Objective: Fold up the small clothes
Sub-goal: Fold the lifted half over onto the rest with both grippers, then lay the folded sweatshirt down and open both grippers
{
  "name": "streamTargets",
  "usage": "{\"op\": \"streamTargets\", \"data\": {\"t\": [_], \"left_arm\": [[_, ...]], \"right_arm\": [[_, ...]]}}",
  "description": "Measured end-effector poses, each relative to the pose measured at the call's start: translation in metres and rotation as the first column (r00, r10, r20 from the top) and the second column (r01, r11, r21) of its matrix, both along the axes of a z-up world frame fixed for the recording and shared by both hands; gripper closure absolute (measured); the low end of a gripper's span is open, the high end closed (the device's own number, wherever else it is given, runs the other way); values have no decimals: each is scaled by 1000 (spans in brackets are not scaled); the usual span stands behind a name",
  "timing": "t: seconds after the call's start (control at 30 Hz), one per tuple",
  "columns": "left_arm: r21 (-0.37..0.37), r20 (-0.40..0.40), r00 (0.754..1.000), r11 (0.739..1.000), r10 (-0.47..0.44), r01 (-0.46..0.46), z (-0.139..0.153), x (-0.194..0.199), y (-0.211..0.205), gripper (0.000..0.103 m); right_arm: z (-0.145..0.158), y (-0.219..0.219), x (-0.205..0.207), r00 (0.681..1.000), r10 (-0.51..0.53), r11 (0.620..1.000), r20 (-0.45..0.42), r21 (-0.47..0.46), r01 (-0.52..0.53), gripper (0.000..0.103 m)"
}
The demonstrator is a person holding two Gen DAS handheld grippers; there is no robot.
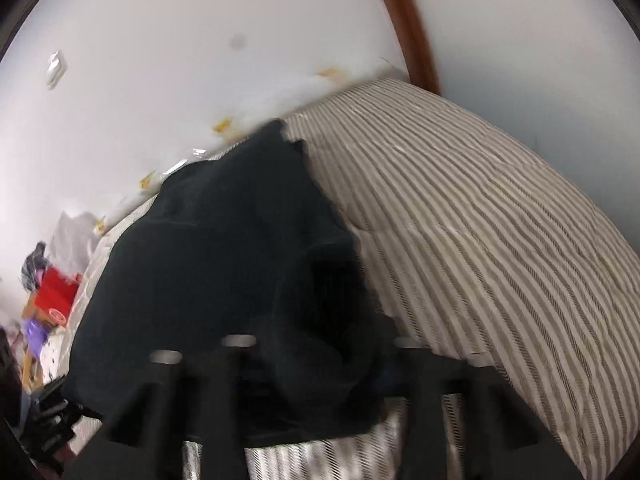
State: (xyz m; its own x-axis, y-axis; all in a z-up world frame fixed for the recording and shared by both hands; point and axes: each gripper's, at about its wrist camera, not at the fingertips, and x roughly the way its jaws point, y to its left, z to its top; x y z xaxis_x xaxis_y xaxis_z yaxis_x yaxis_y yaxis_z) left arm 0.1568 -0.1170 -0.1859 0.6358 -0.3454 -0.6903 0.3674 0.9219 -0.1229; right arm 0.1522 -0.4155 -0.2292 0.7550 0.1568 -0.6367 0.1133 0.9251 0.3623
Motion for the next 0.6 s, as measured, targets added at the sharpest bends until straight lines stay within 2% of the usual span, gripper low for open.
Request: {"op": "streamTargets", "data": {"t": [0.07,0.1,0.23,0.37,0.5,0.6], "left_arm": [[1,16,1000,1000,17,-17,4,3,7,83],[-4,17,999,1000,27,-27,6,5,12,83],[-29,19,997,996,81,-80,13,8,43,84],[-26,24,989,989,146,-145,17,10,77,85],[-23,8,973,973,229,-229,15,4,123,85],[-57,-52,966,965,253,-256,7,-2,150,86]], "right_arm": [[5,18,5,1000,-10,996,11,-93,11,83],[6,24,8,1000,-12,995,14,-103,14,83],[7,36,21,1000,2,999,4,-49,-2,84],[10,73,40,999,47,997,1,-59,-47,84],[12,115,53,990,142,989,-15,-38,-143,83],[16,141,45,973,233,969,0,-80,-232,82]]}}
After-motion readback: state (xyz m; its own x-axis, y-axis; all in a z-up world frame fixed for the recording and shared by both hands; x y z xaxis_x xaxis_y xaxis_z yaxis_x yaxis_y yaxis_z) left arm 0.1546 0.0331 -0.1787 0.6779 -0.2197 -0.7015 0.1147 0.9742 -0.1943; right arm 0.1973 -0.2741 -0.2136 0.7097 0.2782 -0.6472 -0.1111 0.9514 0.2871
